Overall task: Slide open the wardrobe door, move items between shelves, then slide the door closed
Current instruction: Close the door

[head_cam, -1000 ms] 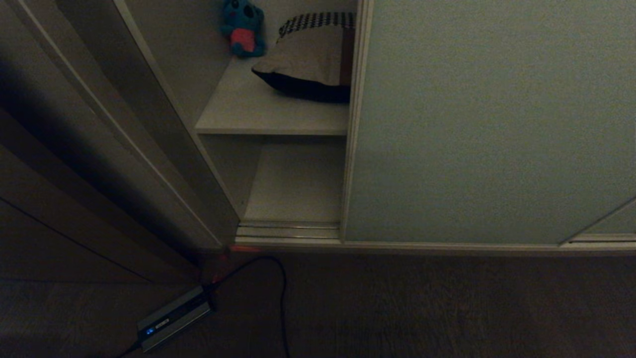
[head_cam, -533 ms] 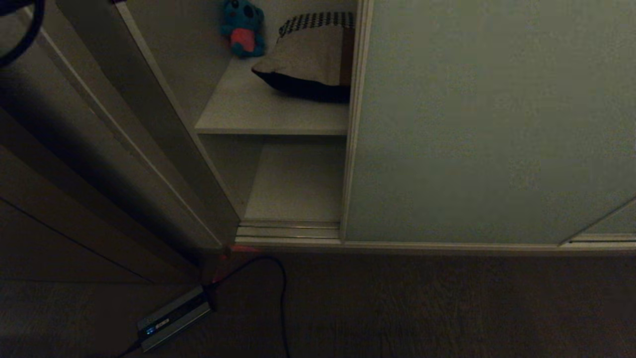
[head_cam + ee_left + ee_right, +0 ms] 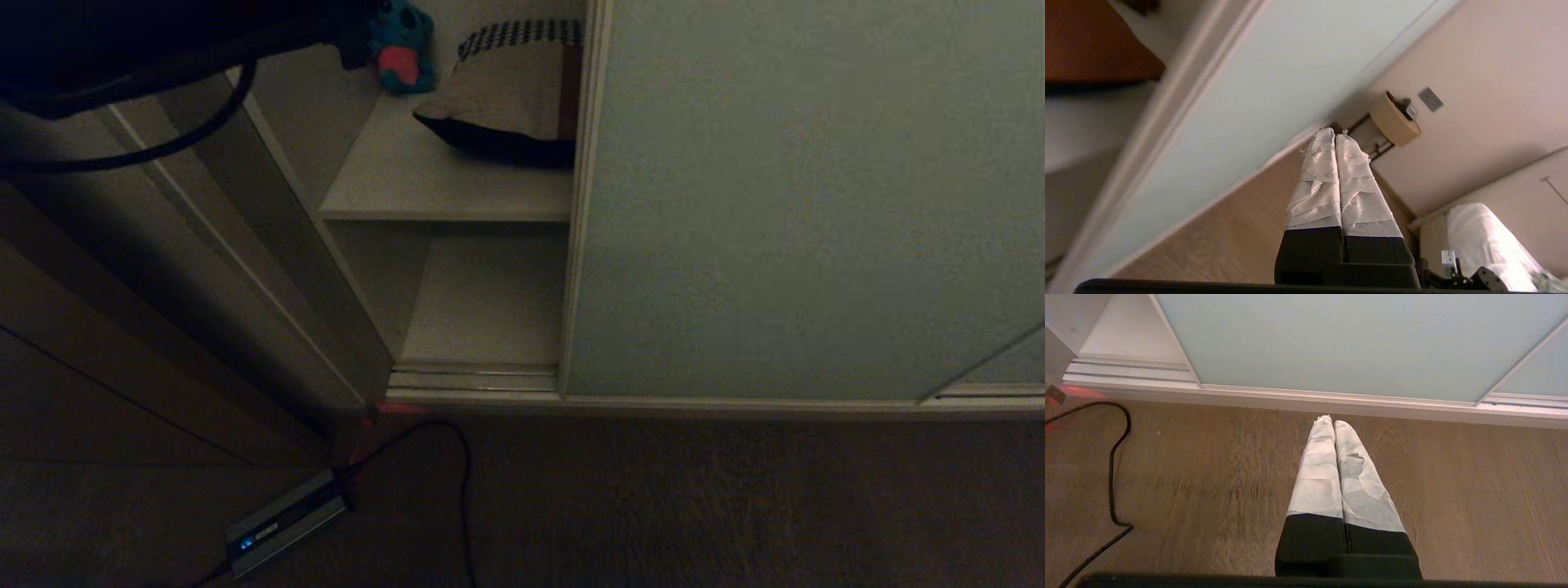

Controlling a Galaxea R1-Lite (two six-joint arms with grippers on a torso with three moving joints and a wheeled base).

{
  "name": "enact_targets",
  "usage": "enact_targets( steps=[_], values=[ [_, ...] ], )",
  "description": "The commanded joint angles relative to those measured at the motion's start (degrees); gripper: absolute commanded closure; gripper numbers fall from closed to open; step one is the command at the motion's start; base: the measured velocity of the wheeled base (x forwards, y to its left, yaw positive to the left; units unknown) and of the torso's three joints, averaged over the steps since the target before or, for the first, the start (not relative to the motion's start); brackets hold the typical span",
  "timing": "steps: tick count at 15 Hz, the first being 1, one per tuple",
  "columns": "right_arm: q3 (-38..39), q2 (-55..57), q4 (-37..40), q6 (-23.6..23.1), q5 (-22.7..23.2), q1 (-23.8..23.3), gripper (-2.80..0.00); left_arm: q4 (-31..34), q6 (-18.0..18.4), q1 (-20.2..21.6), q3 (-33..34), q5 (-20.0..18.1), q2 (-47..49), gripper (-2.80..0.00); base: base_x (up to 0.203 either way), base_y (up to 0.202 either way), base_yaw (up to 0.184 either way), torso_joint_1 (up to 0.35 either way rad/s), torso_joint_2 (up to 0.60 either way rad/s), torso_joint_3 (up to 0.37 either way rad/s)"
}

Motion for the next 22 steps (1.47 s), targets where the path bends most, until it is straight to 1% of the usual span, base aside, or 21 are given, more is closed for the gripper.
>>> enact_targets(
  steps=[1,5,8,10,14,17,19,22],
  values=[
    [0.2,0.1,0.0,0.0,0.0,0.0,0.00,-0.9,-0.1,-1.5,-0.3,0.0,3.7,0.00,0.000,0.000,0.000,0.000,0.00,0.000],
    [0.2,0.1,0.0,0.0,0.0,0.0,0.00,-4.8,-0.1,-3.4,-2.0,3.1,10.4,0.00,0.000,0.000,0.000,0.000,0.00,0.000],
    [0.2,0.1,0.0,0.0,0.0,0.0,0.00,-6.7,-0.1,-4.4,-2.1,3.6,13.6,0.00,0.000,0.000,0.000,0.000,0.00,0.000],
    [0.2,0.1,0.0,0.0,0.0,0.0,0.00,-8.3,0.0,-4.9,-2.7,5.6,15.9,0.00,0.000,0.000,0.000,0.000,0.00,0.000],
    [0.2,0.1,0.0,0.0,0.0,0.0,0.00,-12.0,0.0,-6.2,-5.4,12.4,21.4,0.00,0.000,0.000,0.000,0.000,0.00,0.000],
    [0.2,0.1,0.0,0.0,0.0,0.0,0.00,-14.2,-0.3,-7.1,-7.3,15.7,24.6,0.00,0.000,0.000,0.000,0.000,0.00,0.000],
    [0.2,0.1,0.0,0.0,0.0,0.0,0.00,-14.5,-0.3,-7.6,-8.2,18.0,25.4,0.00,0.000,0.000,0.000,0.000,0.00,0.000],
    [0.2,0.1,0.0,0.0,0.0,0.0,0.00,-15.9,-0.3,-8.2,-10.4,23.6,27.4,0.00,0.000,0.000,0.000,0.000,0.00,0.000]
  ],
)
